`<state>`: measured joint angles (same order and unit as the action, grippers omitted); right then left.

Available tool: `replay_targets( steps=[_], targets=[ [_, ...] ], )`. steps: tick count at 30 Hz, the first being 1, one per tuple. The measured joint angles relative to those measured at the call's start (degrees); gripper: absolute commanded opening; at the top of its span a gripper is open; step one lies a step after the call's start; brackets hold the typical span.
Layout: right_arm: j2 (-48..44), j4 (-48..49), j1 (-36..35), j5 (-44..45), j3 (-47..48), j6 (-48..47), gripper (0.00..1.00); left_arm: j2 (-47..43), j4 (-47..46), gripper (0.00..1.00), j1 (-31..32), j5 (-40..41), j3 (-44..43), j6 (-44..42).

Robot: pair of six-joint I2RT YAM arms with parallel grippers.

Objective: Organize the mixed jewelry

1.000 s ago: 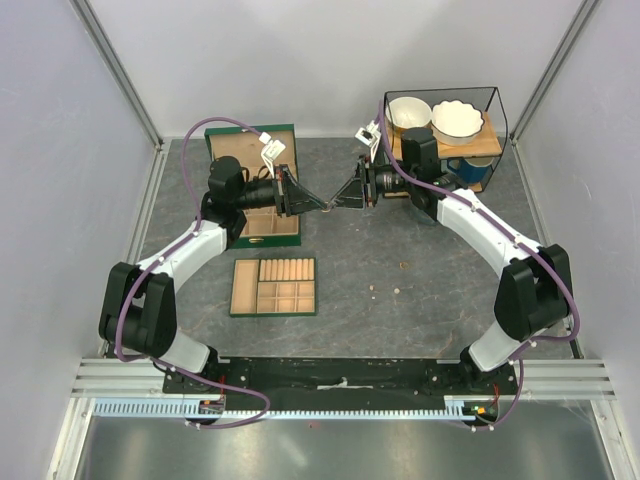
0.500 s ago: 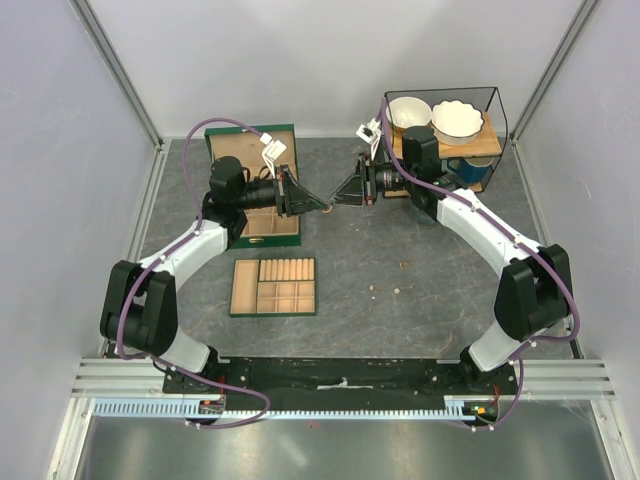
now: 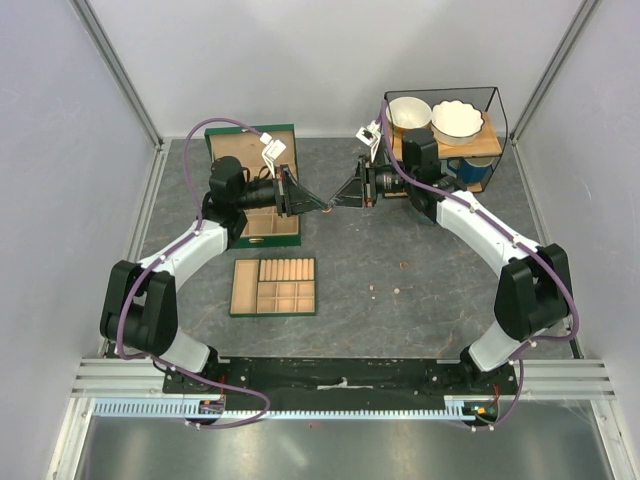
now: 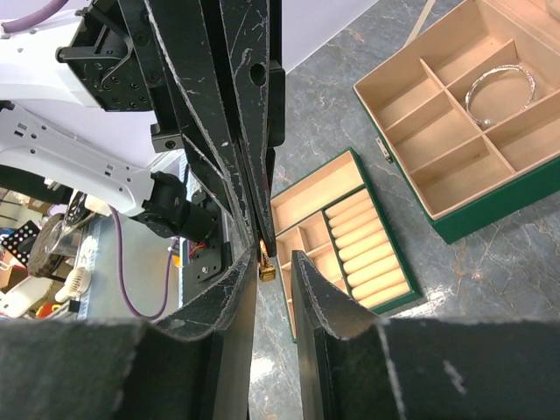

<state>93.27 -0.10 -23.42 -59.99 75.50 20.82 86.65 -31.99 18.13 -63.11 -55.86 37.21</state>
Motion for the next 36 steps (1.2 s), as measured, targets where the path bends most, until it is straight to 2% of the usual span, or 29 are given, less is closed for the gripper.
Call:
replay_targets(
  steps=[6, 20, 23, 24, 26, 29, 30, 33, 36],
  targets=[
    [0.0, 0.09, -0.09, -0.2, -0.11, 0.0, 0.27, 0.02, -0.81, 0.01, 0.0, -0.02, 0.0, 0.2],
    [0.0, 0.09, -0.09, -0.59, -0.17, 0.04, 0.06, 0.52, -1.36, 0.01, 0.0, -0.02, 0.0, 0.31],
    [0.0, 0.24, -0.09, -0.57, -0.55, 0.04, 0.0, 0.66, -1.36, 0.13, 0.0, 0.0, 0.0, 0.31],
    [0.0, 0.26, -0.09, -0.57, -0.68, 0.07, 0.0, 0.72, -1.36, 0.2, 0.0, 0.0, 0.0, 0.28],
    [-0.02, 0.33, -0.09, -0.59, -0.85, 0.07, 0.0, 0.74, -1.11, 0.27, 0.0, 0.15, 0.0, 0.31],
    [-0.24, 0.13, -0.09, -0.37, -1.07, -0.09, 0.0, 0.74, -0.92, 0.45, -0.02, 0.76, 0.0, 0.28],
    [-0.35, -0.02, -0.09, -0.24, -1.07, -0.26, 0.0, 0.74, -0.72, 0.56, -0.02, 1.22, 0.0, 0.26],
    [-0.87, -1.68, -0.11, 0.76, -1.07, -1.6, 0.0, 0.7, 0.2, 0.64, -0.15, 2.29, 0.0, 0.11],
    [-1.68, -5.25, -0.35, 3.26, -1.03, -4.04, 0.0, 0.07, 2.29, 0.65, -1.18, 4.68, 0.02, -0.09]
  ],
)
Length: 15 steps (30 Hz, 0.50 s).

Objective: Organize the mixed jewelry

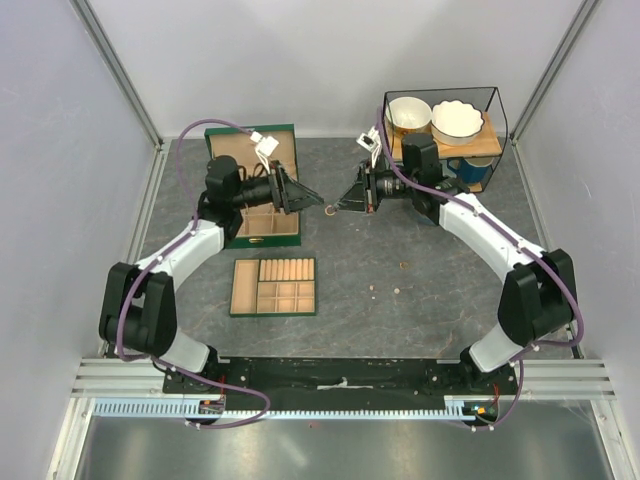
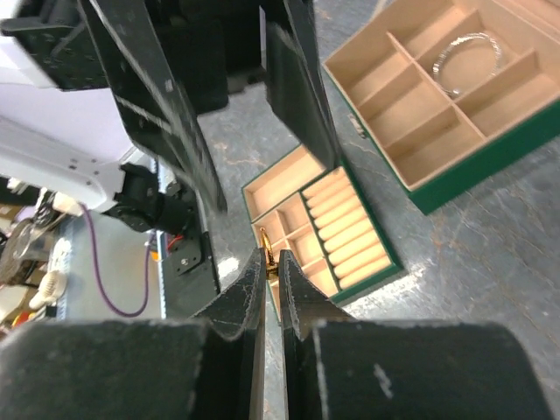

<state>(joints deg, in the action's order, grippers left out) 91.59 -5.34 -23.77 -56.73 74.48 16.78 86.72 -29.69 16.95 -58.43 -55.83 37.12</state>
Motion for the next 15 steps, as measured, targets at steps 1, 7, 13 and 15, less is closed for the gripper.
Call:
replay_targets(
  steps=[1, 7, 13, 15],
  targets=[
    [-0.15, -1.07, -0.07, 0.87, 0.02, -0.68, 0.0, -0.37, 0.9, 0.65, -0.61, 0.96, 0.02, -0.11],
    [-0.35, -10.99, -5.97, 15.76, 2.19, -4.96, 0.0, -7.04, 10.73, 0.65, -8.13, 13.07, 0.35, -5.03],
    [3.5, -15.43, -15.02, 28.85, 4.79, -4.0, 0.0, -14.71, 23.17, 0.7, -8.92, 31.28, -2.08, -15.37],
    [5.66, -16.26, -16.63, 33.42, 5.31, -2.4, 0.0, -16.37, 26.08, 0.72, -8.87, 37.33, -3.08, -18.03]
  ],
)
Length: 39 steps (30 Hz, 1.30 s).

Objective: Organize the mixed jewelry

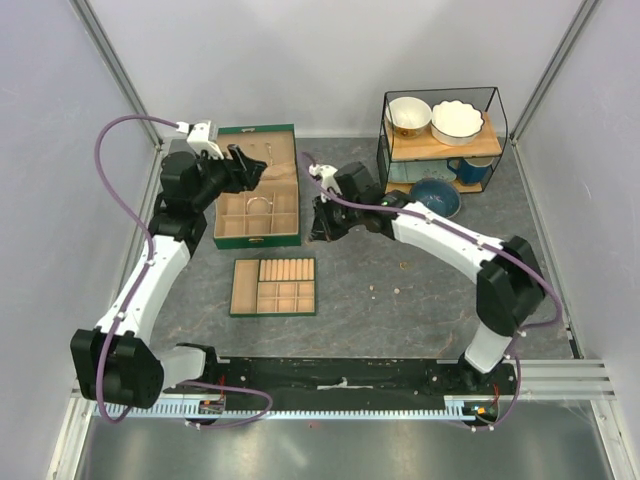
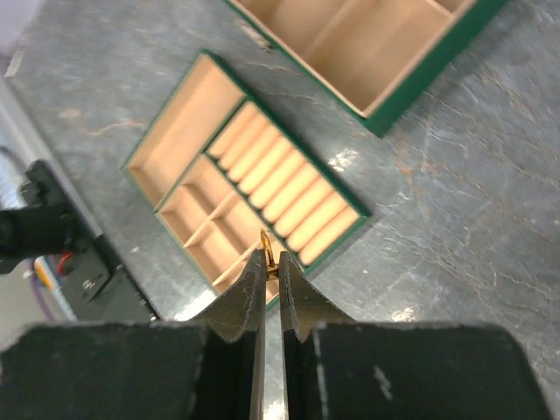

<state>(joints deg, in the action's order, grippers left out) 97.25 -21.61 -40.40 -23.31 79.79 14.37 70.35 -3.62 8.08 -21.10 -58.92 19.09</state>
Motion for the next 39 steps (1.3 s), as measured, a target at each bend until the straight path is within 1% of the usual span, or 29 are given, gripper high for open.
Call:
replay_targets(
  steps=[2, 6, 10, 13, 19, 23, 31, 39],
  targets=[
    [2.64, -0.44, -1.18, 4.59, 0.37, 2.08, 0.0, -1.14, 2.25, 0.73, -0.44, 5.81, -0.68, -2.03],
    [7.23, -1.36, -3.34, 13.31, 0.74, 6.38, 0.0, -1.84, 5.49, 0.74, -1.75, 13.86, -0.87, -4.61],
    [10.62, -2.25, -5.44, 19.15, 0.87, 10.19, 0.0, -2.29, 8.2, 0.75, -2.23, 19.15, -0.87, -6.58],
    [12.63, -3.04, -6.73, 22.03, 1.84, 12.85, 0.0, -3.26, 9.07, 0.75, -2.27, 21.29, -0.87, -7.56],
    [15.63, -3.89, -8.17, 25.22, 5.68, 16.44, 0.0, -5.33, 9.57, 0.75, -2.27, 22.97, -0.7, -8.33],
    [16.68, -4.31, -8.31, 26.05, 6.49, 18.27, 0.0, -5.42, 9.6, 0.75, -2.27, 23.41, -0.59, -8.48],
    [18.12, -5.18, -8.46, 24.94, 6.49, 23.82, 0.0, -5.64, 9.9, 0.75, -2.34, 24.06, 0.13, -8.94],
    [18.12, -5.03, -9.77, 24.46, 6.27, 26.32, 0.0, -5.7, 10.03, 0.75, -2.75, 24.06, 0.87, -8.94]
  ],
)
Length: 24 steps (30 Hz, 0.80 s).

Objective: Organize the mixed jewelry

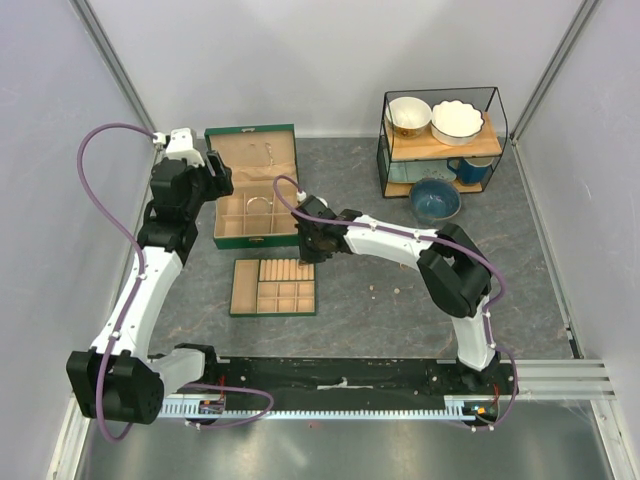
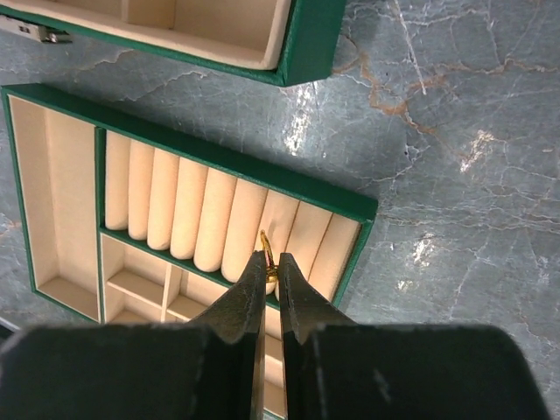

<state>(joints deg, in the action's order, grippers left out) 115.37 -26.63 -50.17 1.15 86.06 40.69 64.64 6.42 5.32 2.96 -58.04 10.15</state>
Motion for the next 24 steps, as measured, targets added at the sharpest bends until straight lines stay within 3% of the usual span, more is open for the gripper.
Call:
replay_targets(
  steps=[24],
  targets=[
    [-0.02, 0.48, -0.15, 2.4, -2.05, 1.16, 0.0, -1.07, 0.39, 0.75, -0.11, -0.04, 1.57, 0.02]
  ],
)
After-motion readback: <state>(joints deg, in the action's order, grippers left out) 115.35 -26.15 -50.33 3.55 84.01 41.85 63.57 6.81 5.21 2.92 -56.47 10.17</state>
